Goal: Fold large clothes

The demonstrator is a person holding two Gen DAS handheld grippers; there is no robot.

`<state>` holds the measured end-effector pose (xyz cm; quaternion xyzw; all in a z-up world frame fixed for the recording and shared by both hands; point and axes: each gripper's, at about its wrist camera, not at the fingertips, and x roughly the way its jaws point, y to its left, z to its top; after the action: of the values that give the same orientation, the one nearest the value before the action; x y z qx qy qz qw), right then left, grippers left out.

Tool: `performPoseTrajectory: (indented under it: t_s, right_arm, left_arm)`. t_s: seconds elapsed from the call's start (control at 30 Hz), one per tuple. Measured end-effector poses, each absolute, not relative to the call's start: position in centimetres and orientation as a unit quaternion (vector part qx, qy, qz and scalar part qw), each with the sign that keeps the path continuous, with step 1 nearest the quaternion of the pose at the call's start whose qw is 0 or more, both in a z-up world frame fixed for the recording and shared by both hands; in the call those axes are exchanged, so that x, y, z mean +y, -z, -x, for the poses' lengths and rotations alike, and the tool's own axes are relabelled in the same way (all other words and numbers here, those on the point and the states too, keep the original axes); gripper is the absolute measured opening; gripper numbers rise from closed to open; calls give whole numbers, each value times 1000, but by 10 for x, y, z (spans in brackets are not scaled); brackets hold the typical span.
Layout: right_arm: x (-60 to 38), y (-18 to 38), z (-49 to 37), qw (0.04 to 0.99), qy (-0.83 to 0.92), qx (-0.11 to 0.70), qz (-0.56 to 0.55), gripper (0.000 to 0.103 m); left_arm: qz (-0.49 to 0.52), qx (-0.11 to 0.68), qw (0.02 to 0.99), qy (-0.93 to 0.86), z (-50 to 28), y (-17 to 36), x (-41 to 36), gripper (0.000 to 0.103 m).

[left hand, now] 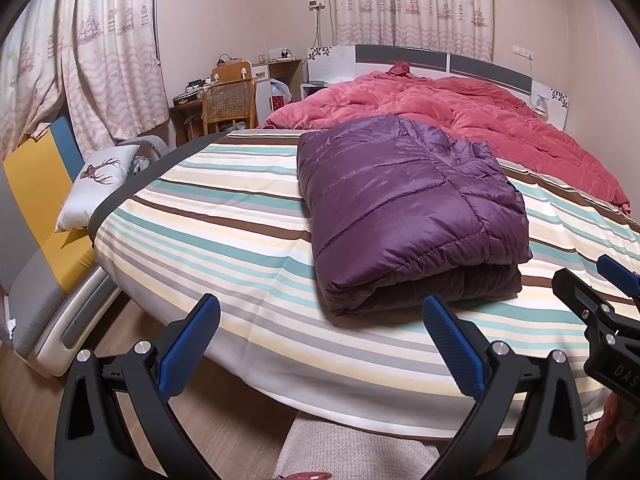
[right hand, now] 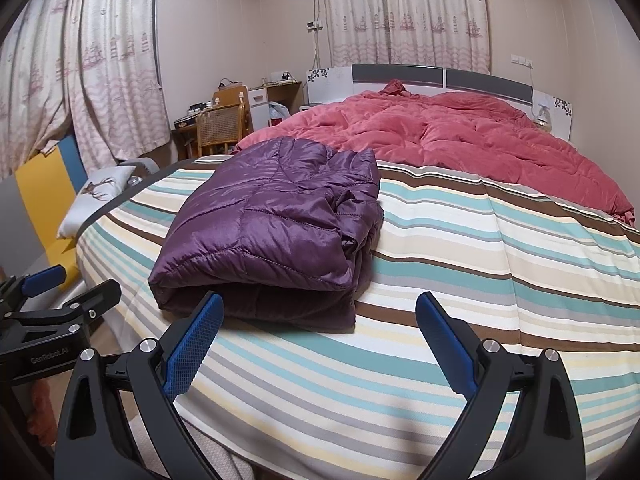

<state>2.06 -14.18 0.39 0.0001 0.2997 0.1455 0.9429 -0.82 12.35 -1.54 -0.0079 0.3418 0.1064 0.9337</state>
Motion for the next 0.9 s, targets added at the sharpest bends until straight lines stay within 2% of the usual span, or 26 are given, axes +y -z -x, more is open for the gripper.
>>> performPoseTrajectory:
  t_s: [0.9]
  right_arm:
    - [-140, -1, -19, 942, -148, 303, -1, 96]
  left_arm:
    - [5, 346, 931, -119, 9, 18, 122, 101]
